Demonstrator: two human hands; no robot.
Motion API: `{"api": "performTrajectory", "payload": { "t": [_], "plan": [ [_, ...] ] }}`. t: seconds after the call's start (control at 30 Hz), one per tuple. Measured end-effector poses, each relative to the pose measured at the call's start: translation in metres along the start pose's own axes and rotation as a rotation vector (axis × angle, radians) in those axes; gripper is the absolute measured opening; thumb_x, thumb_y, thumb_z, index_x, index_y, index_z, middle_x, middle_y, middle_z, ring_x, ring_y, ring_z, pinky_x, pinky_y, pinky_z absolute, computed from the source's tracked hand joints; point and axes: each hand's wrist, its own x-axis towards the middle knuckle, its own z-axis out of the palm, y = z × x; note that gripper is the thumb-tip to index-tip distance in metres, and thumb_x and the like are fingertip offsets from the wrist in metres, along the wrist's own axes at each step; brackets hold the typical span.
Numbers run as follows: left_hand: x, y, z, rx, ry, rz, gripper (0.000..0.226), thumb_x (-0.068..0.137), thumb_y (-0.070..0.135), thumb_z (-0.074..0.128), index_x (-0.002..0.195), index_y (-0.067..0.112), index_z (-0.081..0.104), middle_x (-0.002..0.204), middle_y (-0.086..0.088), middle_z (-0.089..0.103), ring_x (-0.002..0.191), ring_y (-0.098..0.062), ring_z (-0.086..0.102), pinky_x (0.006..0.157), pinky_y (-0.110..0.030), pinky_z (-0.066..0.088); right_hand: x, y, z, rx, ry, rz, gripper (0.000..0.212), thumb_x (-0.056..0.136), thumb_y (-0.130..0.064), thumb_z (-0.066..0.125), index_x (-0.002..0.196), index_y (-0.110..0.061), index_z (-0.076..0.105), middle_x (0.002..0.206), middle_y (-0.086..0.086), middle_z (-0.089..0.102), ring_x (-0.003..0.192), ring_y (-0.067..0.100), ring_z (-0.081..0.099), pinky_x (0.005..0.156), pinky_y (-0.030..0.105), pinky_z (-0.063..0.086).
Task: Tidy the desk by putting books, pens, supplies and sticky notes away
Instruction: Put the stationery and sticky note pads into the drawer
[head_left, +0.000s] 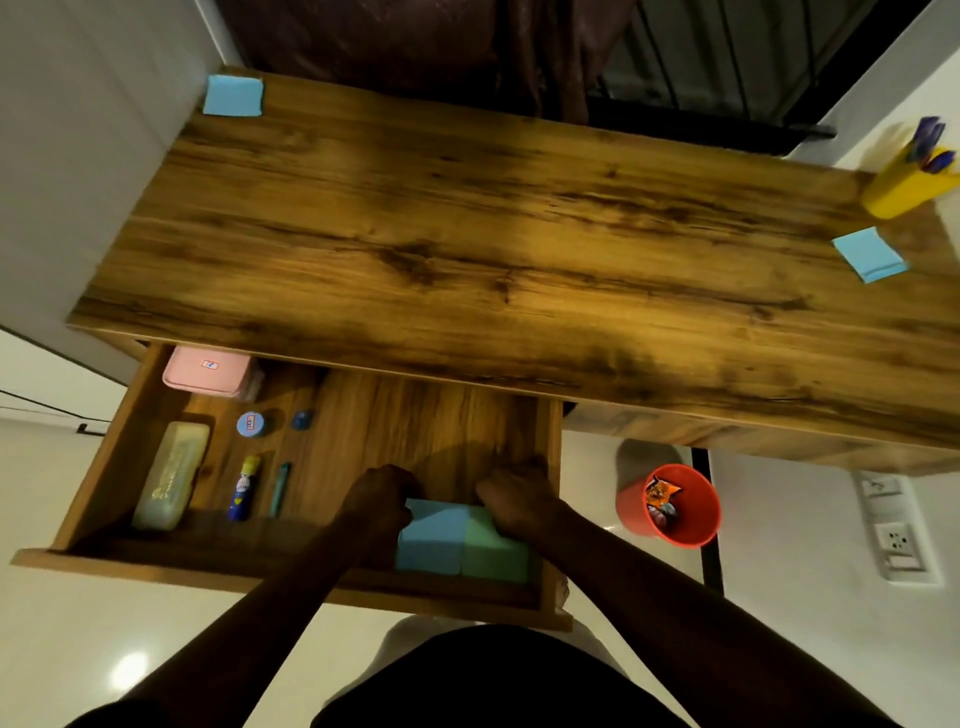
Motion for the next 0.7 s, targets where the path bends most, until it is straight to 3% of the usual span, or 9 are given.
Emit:
{"api": "performTrajectory", "payload": {
  "t": [0.4, 0.53, 0.7],
  "plan": [
    [-0.007, 0.019, 0.007, 0.264, 0.132, 0.103, 0.034, 0.095, 0.025, 0.063, 0.129, 0.019, 0.060, 0.131, -0.002, 0.054, 0.122, -0.022, 0.054, 0.093, -0.031, 0.050, -0.005, 0.004, 0.003, 0.072, 0.048, -0.054, 0.037, 0.097, -0.005, 0.058, 0.134, -0.006, 0.056, 0.139, 0.015, 0.057, 0.132, 0.035, 0.051, 0.114, 0.049, 0.033],
    [-0.009, 0.025, 0.001, 0.249, 0.192, 0.182, 0.045, 0.094, 0.034, 0.064, 0.138, 0.027, 0.059, 0.128, 0.001, 0.056, 0.120, -0.019, 0.056, 0.092, -0.032, 0.054, -0.013, 0.012, -0.016, 0.337, 0.172, 0.000, 0.031, 0.094, -0.019, 0.066, 0.125, -0.016, 0.063, 0.126, 0.008, 0.066, 0.116, 0.028, 0.063, 0.100, 0.041, 0.048],
    [-0.004, 0.074, -0.023, 0.098, 0.323, 0.274, 0.032, 0.095, 0.037, 0.062, 0.126, 0.028, 0.067, 0.114, 0.006, 0.065, 0.100, -0.013, 0.066, 0.080, -0.031, 0.056, -0.029, 0.044, -0.042, 0.770, 0.374, 0.161, 0.014, 0.088, -0.037, 0.072, 0.100, -0.030, 0.068, 0.104, -0.013, 0.070, 0.097, 0.006, 0.065, 0.084, 0.031, 0.055]
  ]
}}
